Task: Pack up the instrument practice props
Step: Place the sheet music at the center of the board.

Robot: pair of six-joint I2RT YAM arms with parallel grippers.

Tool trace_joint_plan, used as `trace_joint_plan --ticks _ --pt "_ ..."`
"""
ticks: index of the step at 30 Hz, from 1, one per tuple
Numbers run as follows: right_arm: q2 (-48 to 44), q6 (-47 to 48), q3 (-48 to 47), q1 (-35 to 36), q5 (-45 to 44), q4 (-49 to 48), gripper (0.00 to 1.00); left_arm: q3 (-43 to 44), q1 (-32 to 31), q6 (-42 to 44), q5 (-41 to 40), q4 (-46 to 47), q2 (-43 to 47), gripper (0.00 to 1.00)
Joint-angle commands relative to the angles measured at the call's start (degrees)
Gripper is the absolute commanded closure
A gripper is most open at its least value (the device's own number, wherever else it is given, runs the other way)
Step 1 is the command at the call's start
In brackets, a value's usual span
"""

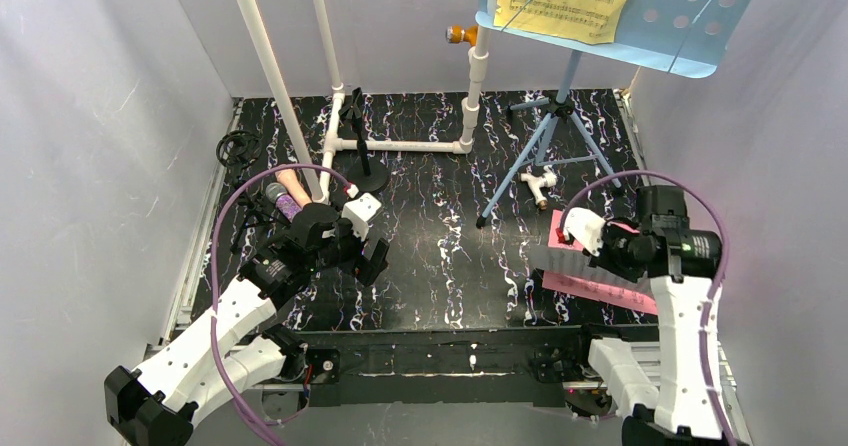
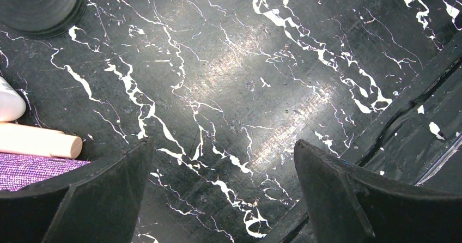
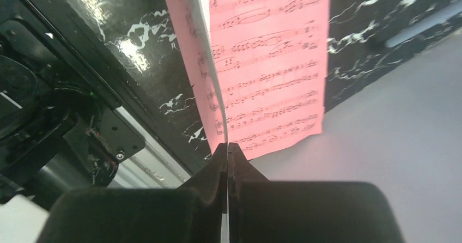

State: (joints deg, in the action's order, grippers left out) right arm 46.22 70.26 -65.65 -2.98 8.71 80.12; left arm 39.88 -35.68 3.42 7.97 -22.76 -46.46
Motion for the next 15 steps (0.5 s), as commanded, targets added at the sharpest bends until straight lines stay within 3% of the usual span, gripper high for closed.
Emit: trace_joint_plan --ticks 1,9,15 --pt "3.32 -1.75 5.73 0.08 -6.44 -7.9 0.99 0.32 0.33 0.18 0.55 -0.44 0.22 0.0" --pt "9.49 -6.22 12.54 -0.05 -17.09 -30.83 0.99 0.32 0.35 0.19 0.58 -0.44 0.47 0.0" --pt "10.71 -7.24 9.67 -0.08 -12.56 -30.92 0.99 0.33 0.35 0.23 0.73 -0.44 0.49 0.0"
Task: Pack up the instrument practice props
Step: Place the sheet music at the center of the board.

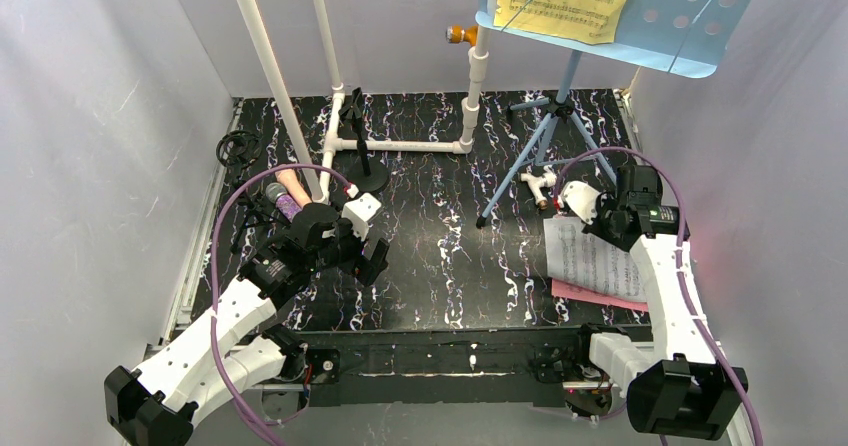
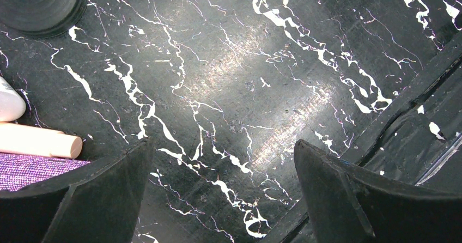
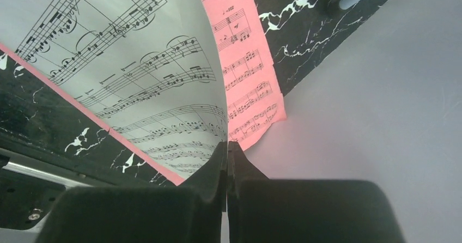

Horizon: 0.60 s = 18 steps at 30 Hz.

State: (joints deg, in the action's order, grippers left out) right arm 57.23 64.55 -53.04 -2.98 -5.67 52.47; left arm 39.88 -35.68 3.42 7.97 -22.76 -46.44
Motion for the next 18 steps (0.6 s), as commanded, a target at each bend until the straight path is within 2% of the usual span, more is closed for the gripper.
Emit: trace_joint_plan --ticks 1,6,11,18 --pt "-0.55 -1.46 -3.92 -0.09 3.16 -2.04 0.99 0.37 0.34 0.22 0.73 -0.44 0.47 0.0" --pt "-2.7 -2.48 -9.56 -0.09 8.09 3.96 0.99 0.41 0.35 0.24 0.99 -0.35 0.14 0.0" --pt "-5.29 -4.46 -3.73 -0.09 0.03 -3.97 0.99 0.39 0.35 0.16 1.13 -0.4 -0.14 0.0" --pt "-2.0 -7.36 3.1 -0.09 -6.21 -12.44 0.99 0.28 0.35 0.22 0.74 -0.44 -0.39 0.0"
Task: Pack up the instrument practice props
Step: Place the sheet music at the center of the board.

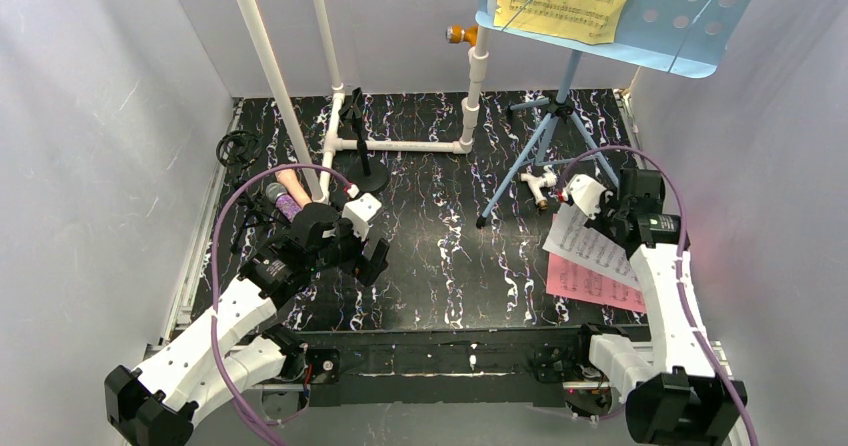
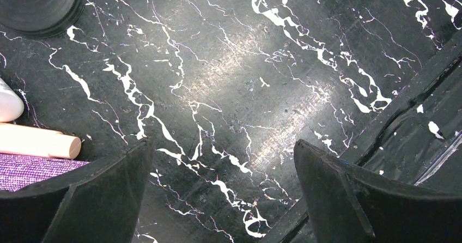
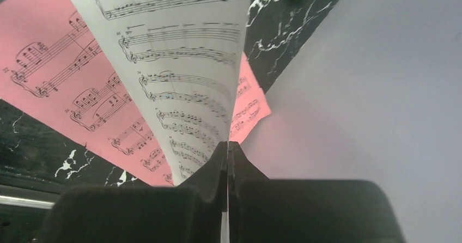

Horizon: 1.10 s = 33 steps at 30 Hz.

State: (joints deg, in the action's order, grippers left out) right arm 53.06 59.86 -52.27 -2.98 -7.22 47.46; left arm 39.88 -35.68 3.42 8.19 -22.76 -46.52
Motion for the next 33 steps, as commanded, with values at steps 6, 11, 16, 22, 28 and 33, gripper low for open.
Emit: trace_joint_plan --ticks 6,11,16,22,28,33 --pt "7.07 -3.07 5.07 -0.17 -6.94 -14.57 0.99 0.25 0.35 0.21 0.6 -0.44 -0.37 0.0" --pt "9.99 -2.81 6.87 -0.35 -6.31 -17.35 0.95 0.28 0.31 0.22 0.69 -0.44 -0.03 0.0" --pt "10.62 1.03 9.77 -0.43 -3.94 -18.08 0.91 0.38 0.35 0.21 1.04 -0.44 0.03 0.0" --pt "11.25 5.11 11.58 -0.65 -2.85 -18.28 0.95 0.28 0.35 0.21 1.04 -0.44 0.03 0.0" --pt "8.38 8.12 11.82 -1.47 -1.71 -15.93 0.96 0.26 0.35 0.19 1.04 -0.44 -0.15 0.0" --pt "2.59 12.03 11.78 -3.11 -0.44 -11.6 0.96 0.29 0.35 0.12 1.11 -0.44 -0.19 0.0"
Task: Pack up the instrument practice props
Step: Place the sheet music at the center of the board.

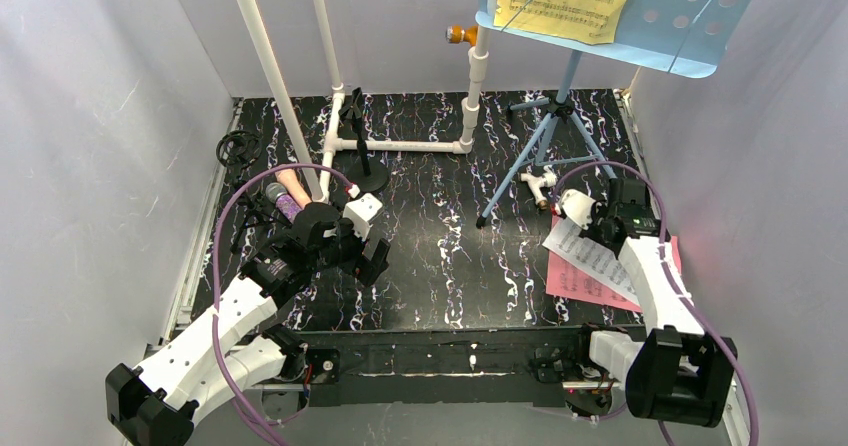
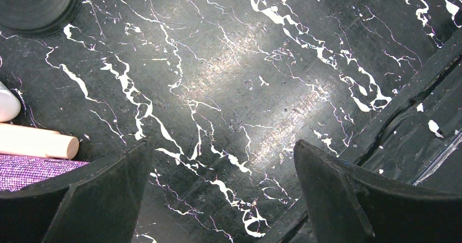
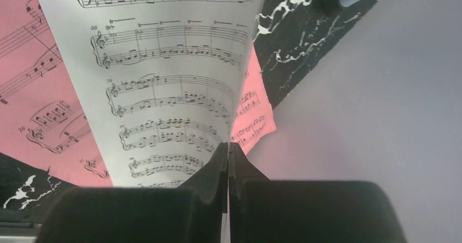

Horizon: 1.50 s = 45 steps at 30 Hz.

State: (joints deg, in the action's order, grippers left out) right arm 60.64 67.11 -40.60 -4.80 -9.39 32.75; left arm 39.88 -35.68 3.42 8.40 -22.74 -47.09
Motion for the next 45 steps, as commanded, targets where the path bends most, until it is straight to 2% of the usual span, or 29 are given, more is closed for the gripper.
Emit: trace_joint_plan --ticks 1,4,7,15,19,20,22,24,27,29,32,36,39,40,41,45 --pt "-6.2 5.71 0.28 -1.53 1.64 3.64 0.96 0.29 0.35 0.16 0.91 -0.46 0.35 0.0" --pt "-8.95 8.35 -0.15 -2.13 1.77 5.79 0.97 0.29 0.35 0.11 0.91 -0.46 0.4 0.0" --pt "-10.11 11.16 -2.2 -2.4 5.69 12.4 0.97 0.28 0.35 0.16 0.82 -0.53 0.29 0.0" --pt "-0.44 14.61 -0.96 -2.47 3.58 0.48 0.96 0.28 0.34 0.18 0.82 -0.55 0.06 0.0" --pt "1.01 12.57 -1.01 -2.98 3.03 -2.29 0.88 0.37 0.35 0.19 0.91 -0.55 0.24 0.0" --pt "1.08 12.01 -0.71 -2.95 2.63 -3.26 0.82 0.33 0.35 0.22 0.99 -0.55 0.25 0.0" --pt "1.18 10.24 -0.18 -2.98 1.58 -5.67 0.63 0.38 0.35 0.25 1.0 -0.48 0.25 0.0" --pt "1.11 8.04 -0.12 -3.07 0.92 -7.74 0.48 0.37 0.35 0.19 0.96 -0.54 0.25 0.0" --pt "0.61 3.58 -2.0 -3.03 1.63 -8.09 0.33 0.28 0.35 0.19 0.96 -0.55 0.25 0.0" --pt "0.4 0.99 -4.41 -3.11 3.42 -6.08 0.28 0.29 0.35 0.23 0.91 -0.55 0.14 0.0" --pt "0.44 -2.62 -8.75 -3.06 8.16 -0.91 0.25 0.29 0.33 0.22 0.83 -0.55 0.16 0.0" --pt "-0.35 -5.44 -13.63 -3.08 19.37 8.89 0.2 0.33 0.35 0.21 0.83 -0.64 0.24 0.0" --pt "-1.27 -6.19 -17.09 -3.1 29.0 15.28 0.17 0.35 0.34 0.23 0.75 -0.64 0.27 0.0" --pt "-2.2 -7.16 -22.07 -3.04 38.73 20.44 0.12 0.29 0.35 0.23 0.65 -0.68 0.25 0.0" --pt "-2.39 -7.47 -23.73 -3.03 42.48 21.64 0.1 0.29 0.35 0.19 0.61 -0.69 0.25 0.0" --pt "-2.47 -10.09 -30.35 -3.03 52.44 24.71 0.04 0.29 0.35 0.34 0.39 -0.72 0.16 0.0"
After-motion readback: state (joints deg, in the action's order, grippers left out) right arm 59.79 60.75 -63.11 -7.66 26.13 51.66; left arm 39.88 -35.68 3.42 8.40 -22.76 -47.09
